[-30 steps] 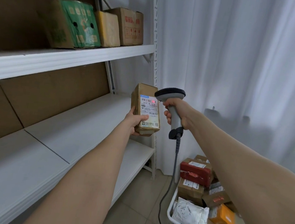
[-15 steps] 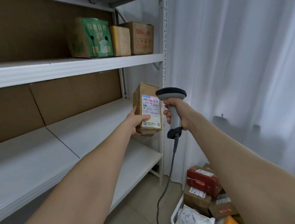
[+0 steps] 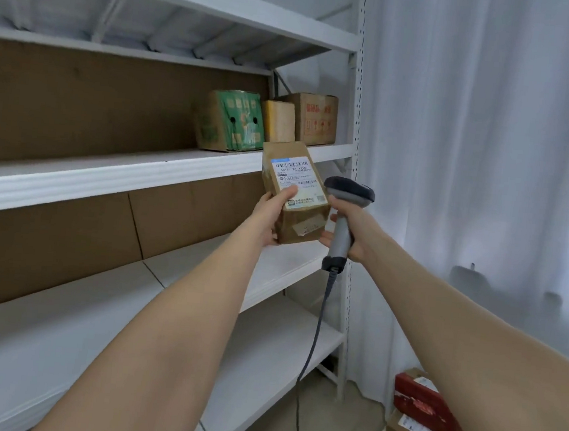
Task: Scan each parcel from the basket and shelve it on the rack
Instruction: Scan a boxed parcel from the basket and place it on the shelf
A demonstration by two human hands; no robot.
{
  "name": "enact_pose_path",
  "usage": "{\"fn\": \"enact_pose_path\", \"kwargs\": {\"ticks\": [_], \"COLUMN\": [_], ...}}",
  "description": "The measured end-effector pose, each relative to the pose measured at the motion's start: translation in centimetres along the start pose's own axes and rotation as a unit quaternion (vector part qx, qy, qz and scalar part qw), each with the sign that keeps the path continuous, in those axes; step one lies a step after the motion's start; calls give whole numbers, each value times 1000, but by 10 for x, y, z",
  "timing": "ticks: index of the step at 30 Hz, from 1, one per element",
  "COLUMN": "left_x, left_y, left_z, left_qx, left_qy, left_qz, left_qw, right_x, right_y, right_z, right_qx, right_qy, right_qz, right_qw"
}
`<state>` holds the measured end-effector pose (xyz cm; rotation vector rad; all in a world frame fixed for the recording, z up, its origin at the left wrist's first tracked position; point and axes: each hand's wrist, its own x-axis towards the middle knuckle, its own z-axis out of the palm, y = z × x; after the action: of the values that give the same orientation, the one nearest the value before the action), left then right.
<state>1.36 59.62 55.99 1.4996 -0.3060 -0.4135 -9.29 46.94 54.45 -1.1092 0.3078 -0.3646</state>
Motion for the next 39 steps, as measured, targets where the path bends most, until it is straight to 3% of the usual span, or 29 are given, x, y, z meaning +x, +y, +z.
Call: {"fn": "enact_pose_path", "kwargs": {"ticks": [6,14,18,26,39], "left_x": [-2,4,50,149,333], "left_y": [21,-16,-51,-104,-123], "left_z": [-14,-29,-28,-51,-78], "left_qx": [44,97,79,23,-5], "left_qy": [0,-14,18,63,88], "left_qz": [-16,-122,-140,-174,-205], "left_qw": [999,988,987,982,975], "right_x": [17,37,80,175,348], "right_y": [-2,27,52,90,119], "right_z": [24,16,10,9,24], "right_qx": [6,6,21,25,71], "right_qy": [18,60,67,98,109], "right_qz": [-25,44,97,85,147], "right_qw": [1000,997,993,991,980]}}
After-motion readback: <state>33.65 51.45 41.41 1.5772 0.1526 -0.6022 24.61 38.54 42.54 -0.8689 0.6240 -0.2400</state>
